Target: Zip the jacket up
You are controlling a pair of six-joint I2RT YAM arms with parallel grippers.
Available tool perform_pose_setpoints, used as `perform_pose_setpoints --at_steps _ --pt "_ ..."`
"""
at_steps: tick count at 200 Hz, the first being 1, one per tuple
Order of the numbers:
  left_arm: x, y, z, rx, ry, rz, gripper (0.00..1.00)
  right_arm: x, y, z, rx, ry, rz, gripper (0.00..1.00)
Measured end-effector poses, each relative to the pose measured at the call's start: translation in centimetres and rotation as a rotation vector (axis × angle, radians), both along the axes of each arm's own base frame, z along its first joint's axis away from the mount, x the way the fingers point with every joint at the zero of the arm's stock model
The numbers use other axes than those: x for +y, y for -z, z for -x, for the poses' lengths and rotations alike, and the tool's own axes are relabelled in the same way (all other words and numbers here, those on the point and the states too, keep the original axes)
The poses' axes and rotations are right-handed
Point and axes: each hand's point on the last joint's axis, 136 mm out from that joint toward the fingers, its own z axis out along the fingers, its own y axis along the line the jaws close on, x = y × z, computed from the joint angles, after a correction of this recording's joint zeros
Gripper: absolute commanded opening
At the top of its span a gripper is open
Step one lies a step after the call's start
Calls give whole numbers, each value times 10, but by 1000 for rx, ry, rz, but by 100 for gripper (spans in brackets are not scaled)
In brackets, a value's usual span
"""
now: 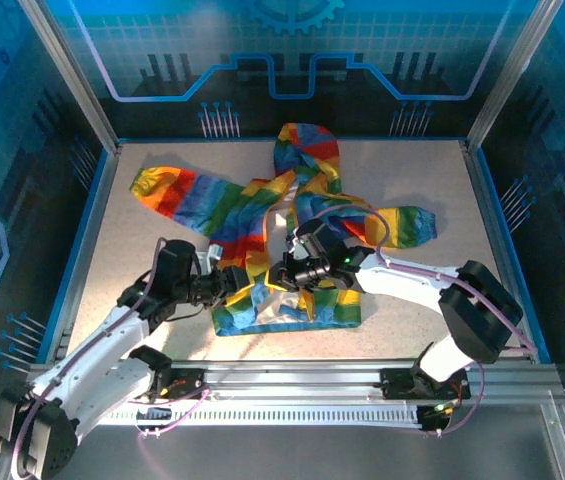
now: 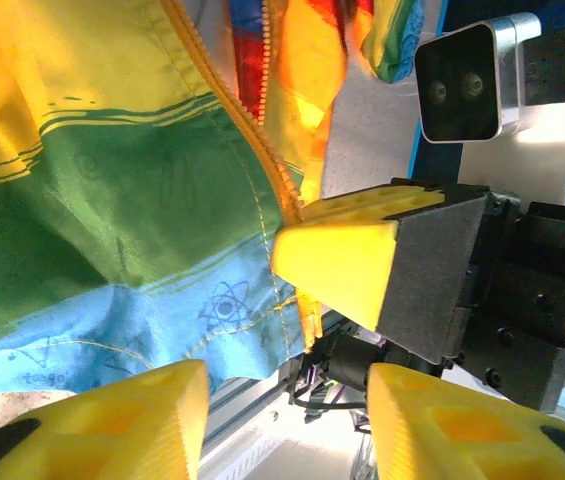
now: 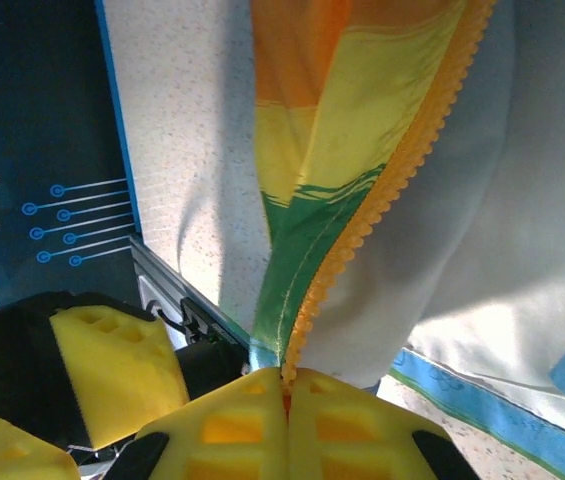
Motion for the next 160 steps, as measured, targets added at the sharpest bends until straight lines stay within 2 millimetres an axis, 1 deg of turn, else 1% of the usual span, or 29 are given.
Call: perform_pose_setpoints --at_steps 12,28,43,54,66,76,84,94,107,124,137,160 --pt "1 -8 0 -12 -5 -1 37 1 -7 0 -17 0 -10 0" --pt "2 -13 1 -16 -18 -4 32 2 -13 0 -33 5 -18 0" --pt "0 -15 5 -12 -18 -8 32 1 -17 -1 -46 11 -22 0" --pt "-5 -15 8 -6 -11 -8 36 1 -19 -1 -52 14 -24 0" --pt "-9 -16 10 6 -11 -1 37 1 -21 -2 -57 17 -26 0" --pt "-13 -17 11 5 -13 9 37 0 -22 -3 -61 23 -26 0" --pt "-15 -18 10 4 -19 25 34 0 -23 -3 -62 29 -27 0" --pt "-17 -15 9 11 -30 40 32 0 -25 -4 -65 36 -32 0" --pt "-18 -8 8 32 -47 54 32 1 -28 -6 -68 45 -45 0" --pt "-18 1 8 53 -67 71 36 3 -30 -8 -66 61 -70 0" --pt "-18 7 8 66 -78 83 39 2 -27 -7 -56 71 -78 0" --pt "-19 10 6 69 -93 115 40 0 -21 -5 -34 84 -81 0"
